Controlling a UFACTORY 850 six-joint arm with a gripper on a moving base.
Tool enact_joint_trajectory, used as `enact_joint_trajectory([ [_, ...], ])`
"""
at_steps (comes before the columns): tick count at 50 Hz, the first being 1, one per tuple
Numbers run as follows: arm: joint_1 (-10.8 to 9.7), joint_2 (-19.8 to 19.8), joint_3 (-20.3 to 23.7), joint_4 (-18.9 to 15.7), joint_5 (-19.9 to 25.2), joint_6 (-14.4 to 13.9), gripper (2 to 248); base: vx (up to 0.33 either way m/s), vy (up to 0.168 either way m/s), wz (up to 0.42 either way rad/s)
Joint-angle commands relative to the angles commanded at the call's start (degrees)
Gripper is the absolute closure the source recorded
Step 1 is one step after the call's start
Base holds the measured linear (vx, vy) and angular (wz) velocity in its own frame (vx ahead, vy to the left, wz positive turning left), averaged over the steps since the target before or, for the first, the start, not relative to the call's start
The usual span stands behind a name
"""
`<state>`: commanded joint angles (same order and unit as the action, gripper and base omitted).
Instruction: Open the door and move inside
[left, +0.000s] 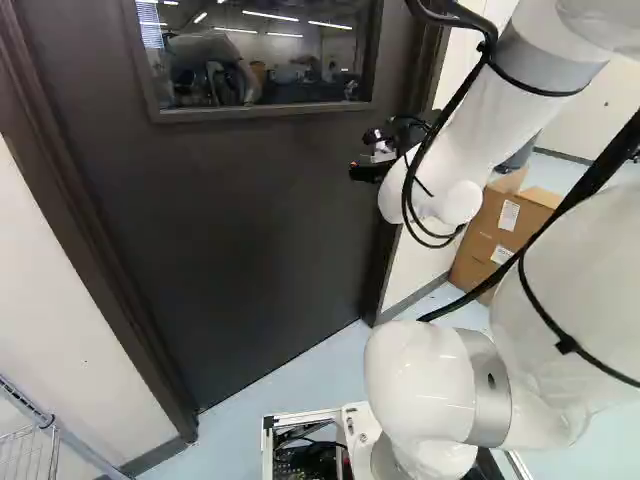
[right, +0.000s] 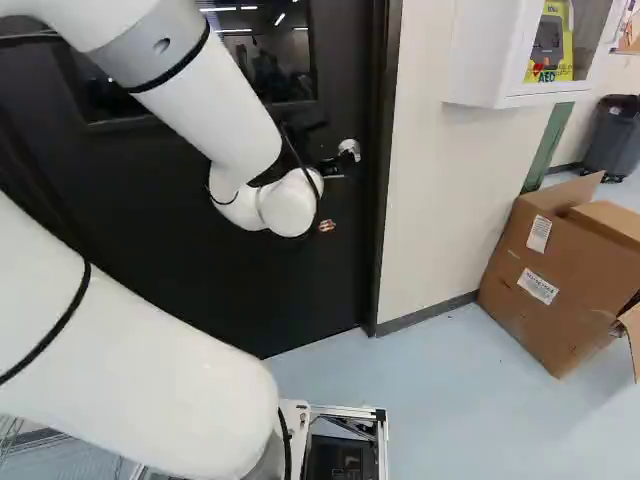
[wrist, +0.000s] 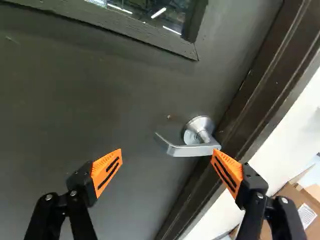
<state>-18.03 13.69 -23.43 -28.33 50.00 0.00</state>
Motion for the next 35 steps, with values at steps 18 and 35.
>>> enact_joint_trajectory([
  [18, 0.1, -1.5, -3.7, -7.4, 0.0, 0.0, 3, 0.000, 0.000, 0.000],
  [35, 0.7, -4.6, -6.8, -8.0, 0.0, 0.0, 3, 0.000, 0.000, 0.000],
])
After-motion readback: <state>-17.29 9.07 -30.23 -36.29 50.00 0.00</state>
